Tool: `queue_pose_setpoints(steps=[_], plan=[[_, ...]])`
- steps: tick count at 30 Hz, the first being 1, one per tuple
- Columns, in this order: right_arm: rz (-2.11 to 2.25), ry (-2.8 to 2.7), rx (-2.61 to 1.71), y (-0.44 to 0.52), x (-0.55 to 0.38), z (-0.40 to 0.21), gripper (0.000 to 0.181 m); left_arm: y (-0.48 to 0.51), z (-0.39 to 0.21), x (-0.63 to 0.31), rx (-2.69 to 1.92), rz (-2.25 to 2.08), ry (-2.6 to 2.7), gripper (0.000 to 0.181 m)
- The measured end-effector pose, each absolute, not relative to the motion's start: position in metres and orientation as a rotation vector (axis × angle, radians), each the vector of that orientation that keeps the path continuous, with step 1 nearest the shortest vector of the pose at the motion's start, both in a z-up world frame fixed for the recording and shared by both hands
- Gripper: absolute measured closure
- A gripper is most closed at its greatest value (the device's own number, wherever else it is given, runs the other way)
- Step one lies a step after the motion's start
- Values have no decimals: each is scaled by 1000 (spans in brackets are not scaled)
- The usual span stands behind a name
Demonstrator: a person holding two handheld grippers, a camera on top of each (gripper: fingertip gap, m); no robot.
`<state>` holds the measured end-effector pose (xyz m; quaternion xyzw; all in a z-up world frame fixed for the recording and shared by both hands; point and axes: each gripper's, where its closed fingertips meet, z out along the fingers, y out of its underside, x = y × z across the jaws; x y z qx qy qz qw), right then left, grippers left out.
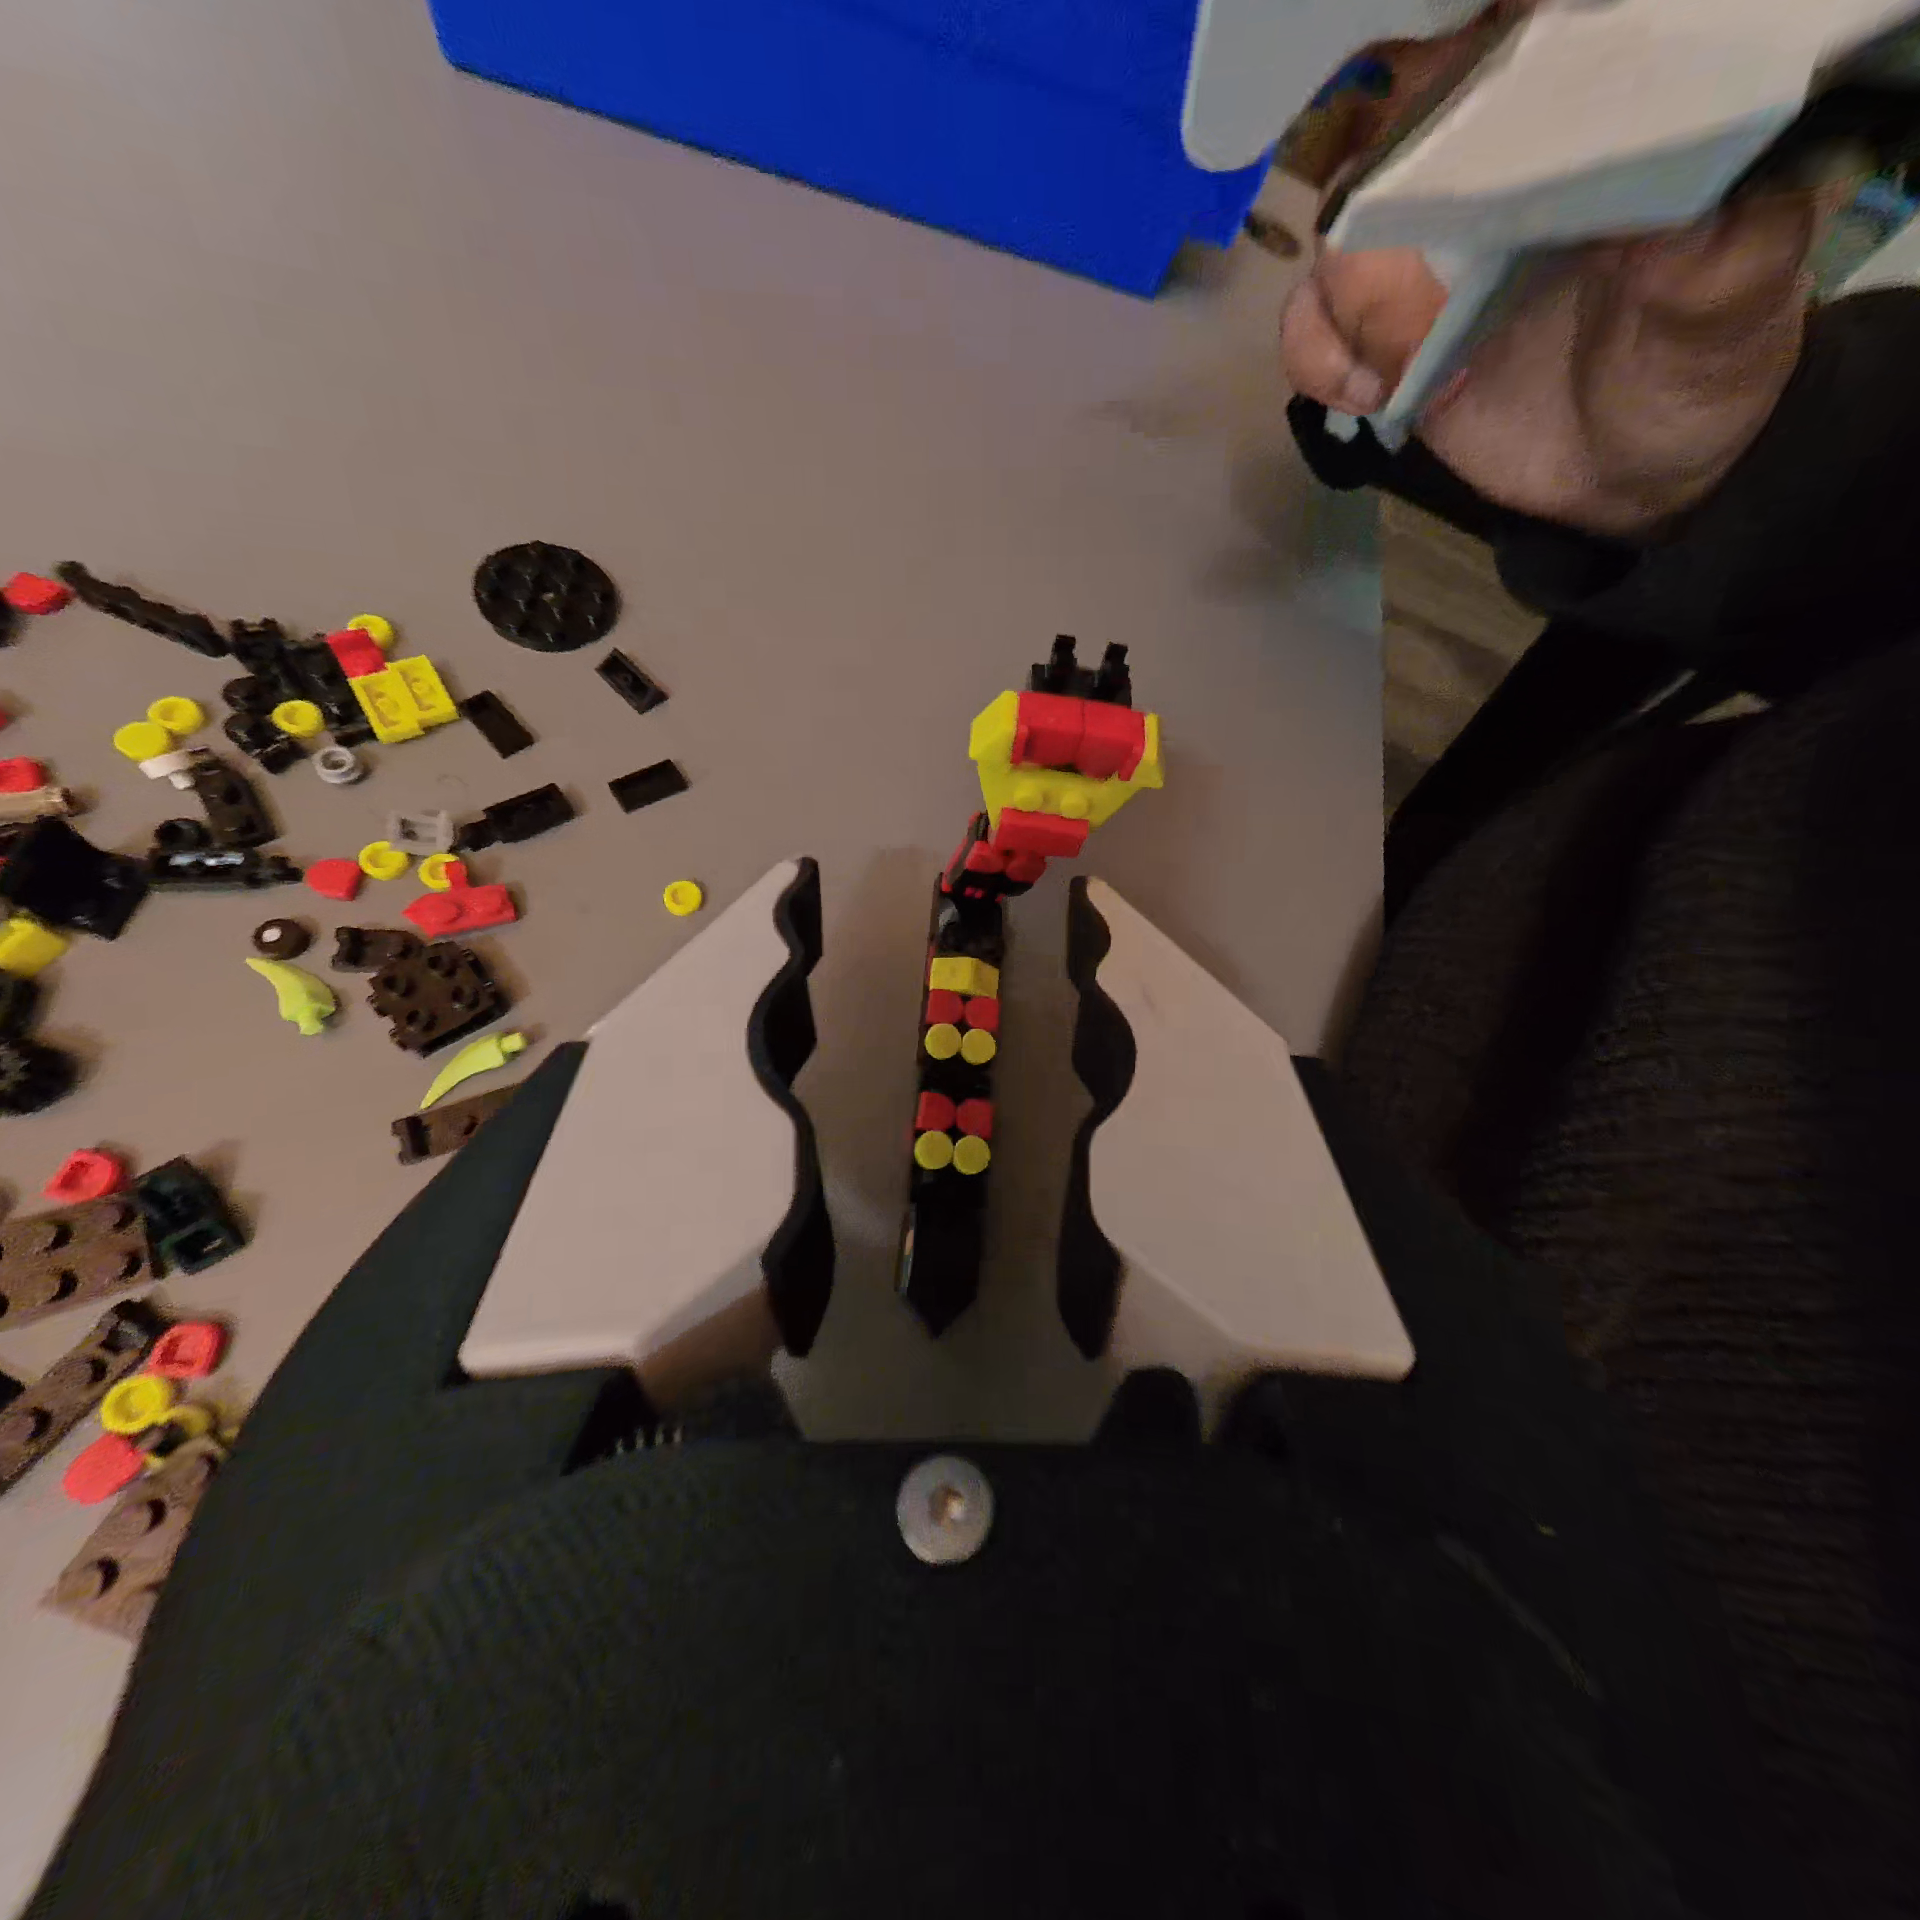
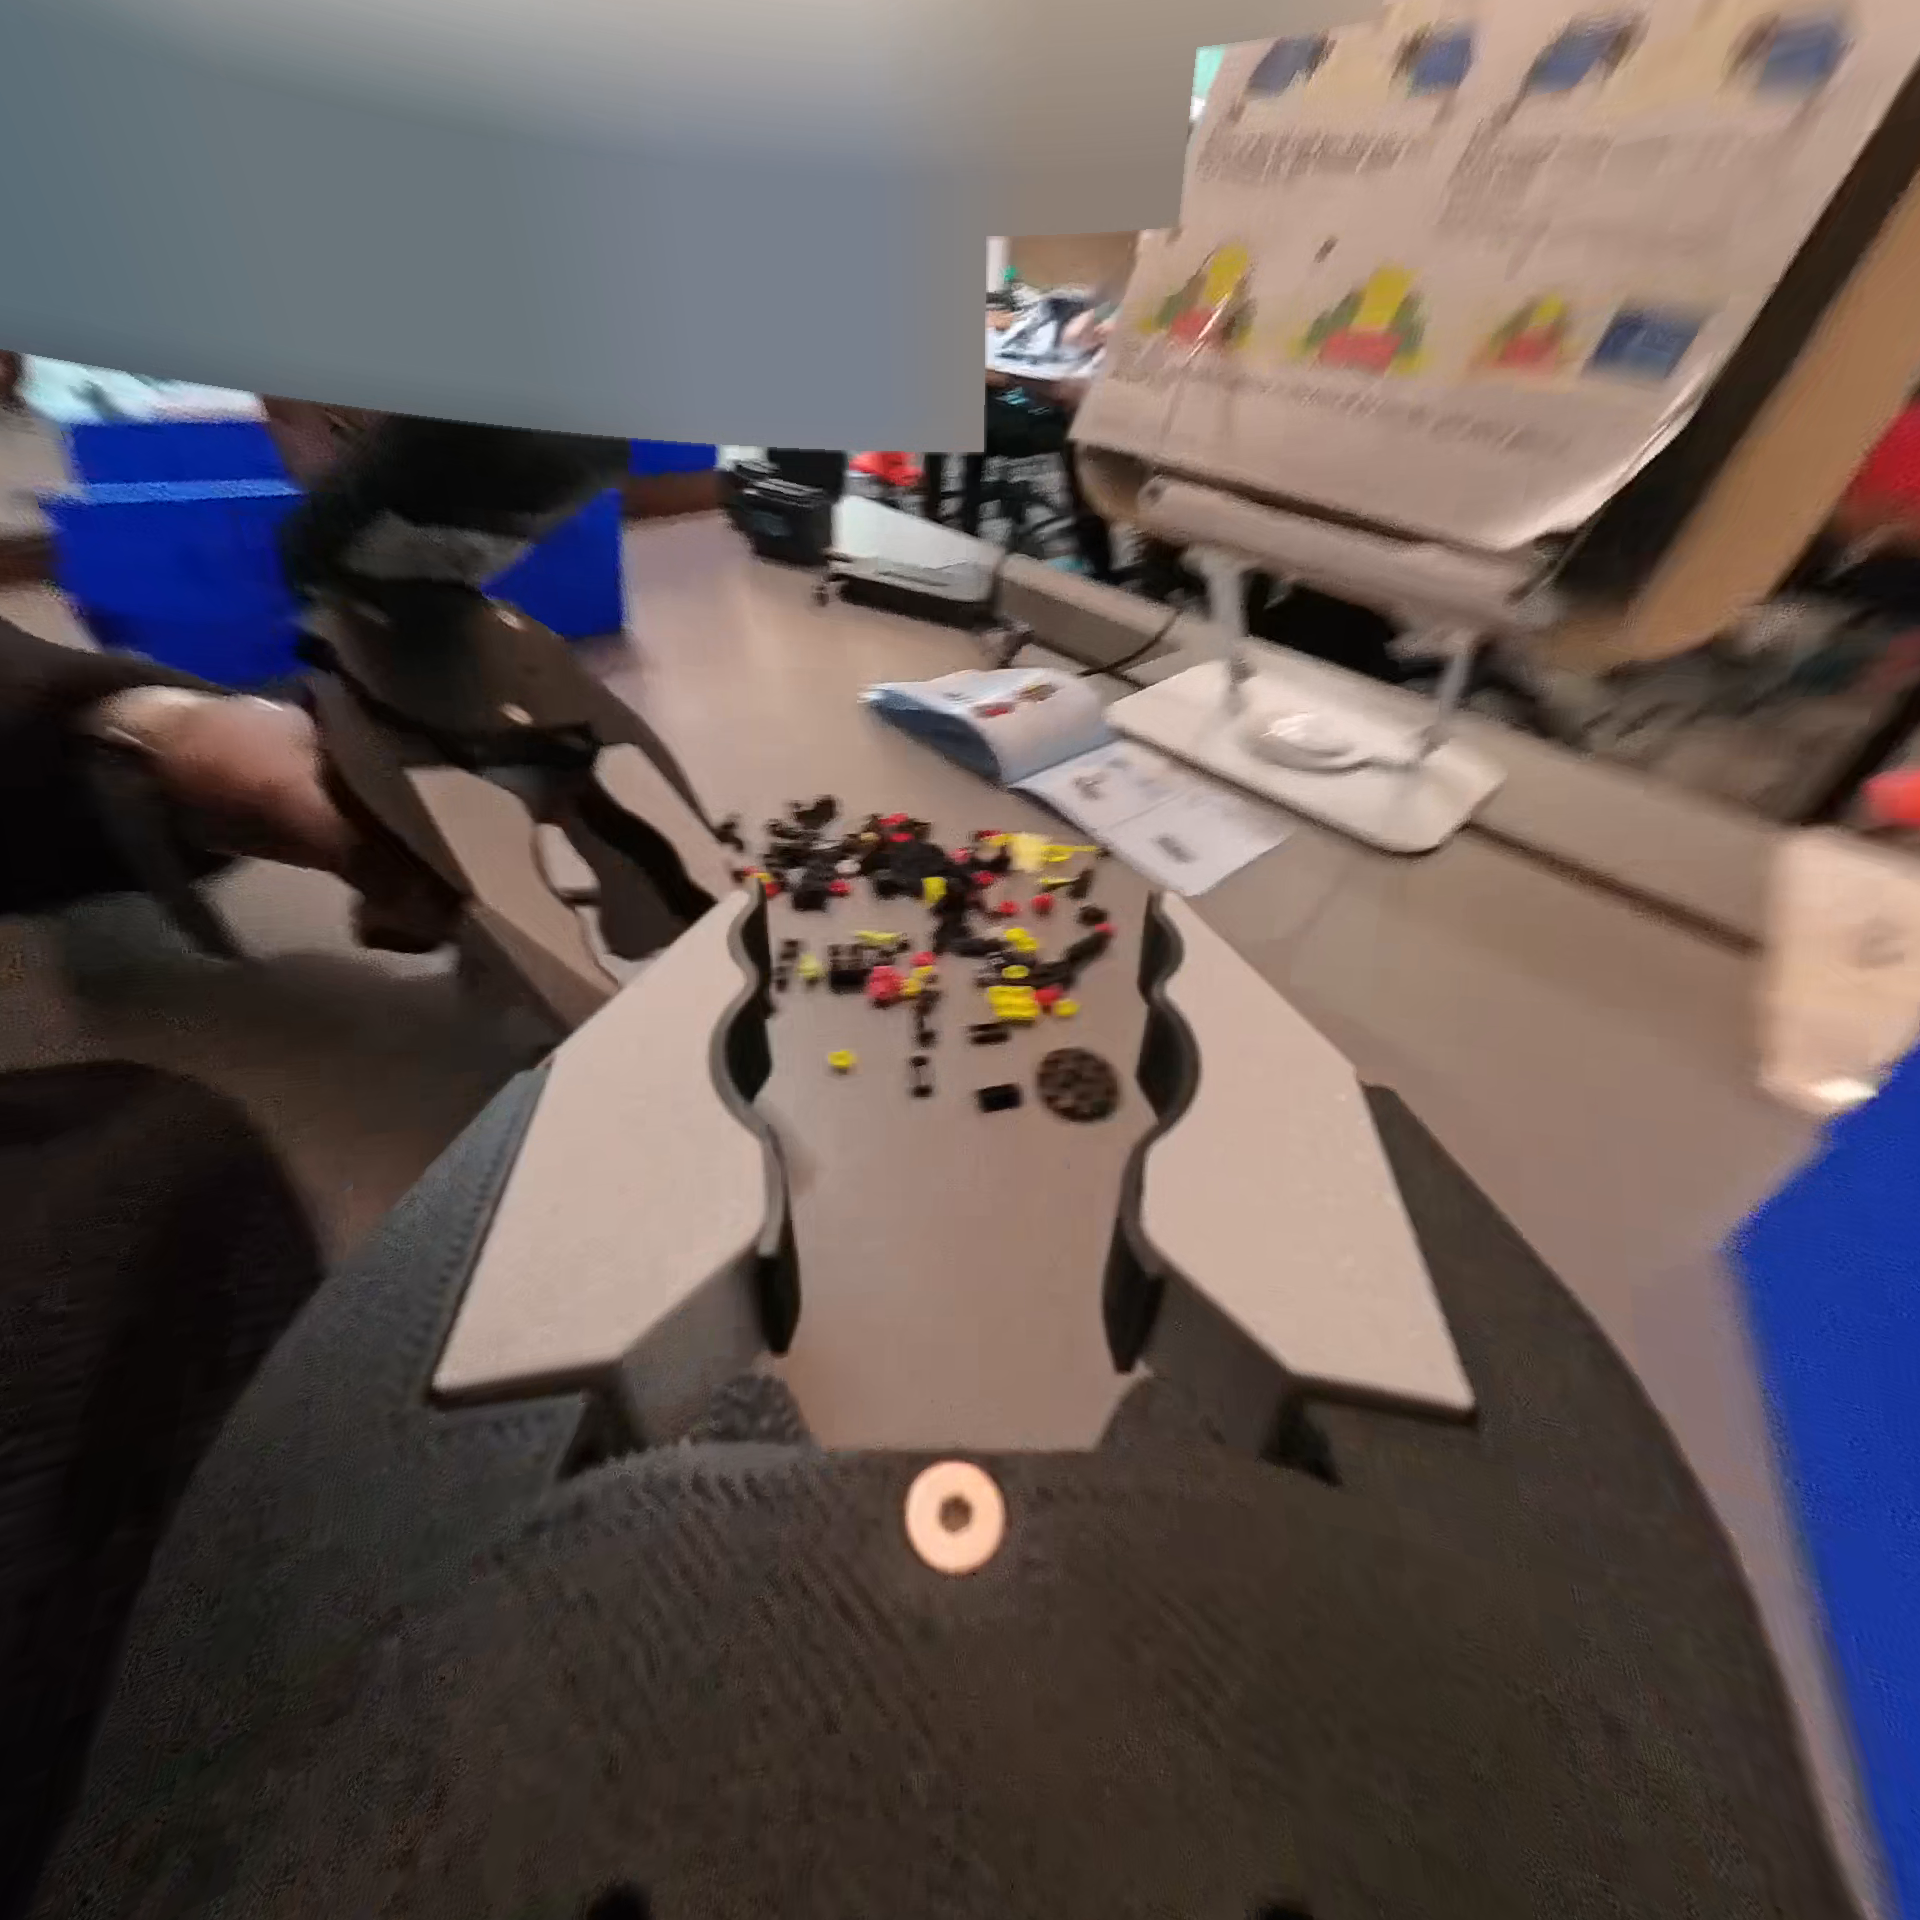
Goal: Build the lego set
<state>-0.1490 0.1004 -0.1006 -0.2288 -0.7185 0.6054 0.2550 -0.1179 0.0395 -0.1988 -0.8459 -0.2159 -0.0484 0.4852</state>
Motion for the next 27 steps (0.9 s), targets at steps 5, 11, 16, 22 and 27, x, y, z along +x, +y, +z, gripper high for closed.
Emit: queue_pose_setpoints(steps=[5,11,16,22,27], plan=[[1603,-1882,-665,101,-159,-109,111,32,-190,-119,-1975,-153,-604,127],[1892,-2140,-945,89,-153,-129,154,29,-185,-125,-1907,-187,-604,126],[1857,-2187,-860,87,-147,-131,158,23,-179,-135,-1853,-179,-638,124],[1840,-2149,-825,87,-150,-129,144,22,-176,-142,-1814,-171,-660,127],[1796,-2093,-792,90,-153,-127,130,25,-174,-143,-1798,-165,-654,129]])
